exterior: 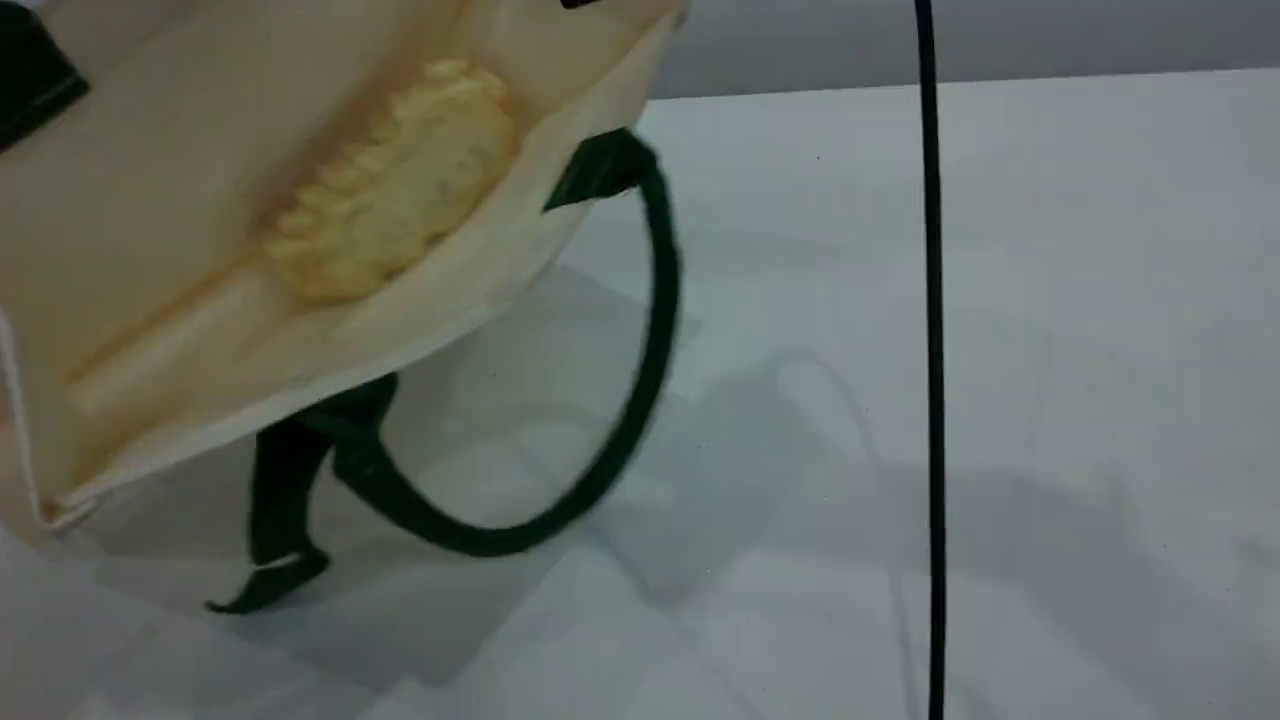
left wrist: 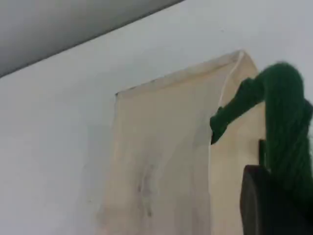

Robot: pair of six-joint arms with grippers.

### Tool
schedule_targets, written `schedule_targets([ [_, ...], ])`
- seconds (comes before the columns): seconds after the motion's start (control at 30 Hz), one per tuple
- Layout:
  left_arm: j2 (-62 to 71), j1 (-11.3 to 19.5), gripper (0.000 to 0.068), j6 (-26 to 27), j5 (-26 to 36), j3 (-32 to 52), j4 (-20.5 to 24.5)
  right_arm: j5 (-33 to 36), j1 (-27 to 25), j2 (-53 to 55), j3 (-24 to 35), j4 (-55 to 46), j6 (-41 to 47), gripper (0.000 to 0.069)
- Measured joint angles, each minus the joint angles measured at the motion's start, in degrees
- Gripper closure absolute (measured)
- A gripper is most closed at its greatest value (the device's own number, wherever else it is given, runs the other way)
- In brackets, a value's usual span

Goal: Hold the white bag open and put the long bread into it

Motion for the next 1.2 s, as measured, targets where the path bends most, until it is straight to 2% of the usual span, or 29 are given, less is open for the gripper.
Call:
schedule_targets([
  [0.2, 0.67, 0.0, 0.0603, 0.0, -0.3, 0.19, -0.27, 1.59, 0.05, 0.04, 0.0, -0.47, 0.12, 0.0132],
  [0.4, 4.3, 0.0, 0.0603, 0.0, -2.82, 2.39, -1.12, 2.34, -0.44, -3.56, 0.0, -4.93, 1.73, 0.0166],
  [0.53, 6.98, 0.0, 0.0603, 0.0, -2.51, 2.39, -2.27, 4.22, -3.15, -8.41, 0.0, -10.07, 6.66, 0.0179],
  [0.8, 13.35, 0.0, 0.0586, 1.63, 0.43, 2.39, -1.5, 11.9, -10.93, -20.5, 0.0, -19.46, 15.21, 0.0181],
  [0.93, 14.29, 0.0, 0.0489, 2.01, 0.61, 2.39, -1.5, 15.31, -14.48, -26.98, 0.0, -24.48, 19.15, 0.0181],
  [1.1, 13.95, 0.0, 0.0275, 2.01, 2.39, 2.39, -1.62, 17.47, -15.98, -35.2, 0.0, -30.46, 24.69, 0.0181],
  [1.2, 13.89, 0.0, 0.0188, 2.01, 3.77, 2.39, -1.62, 18.57, -15.98, -40.01, 0.0, -33.98, 27.69, 0.0181],
])
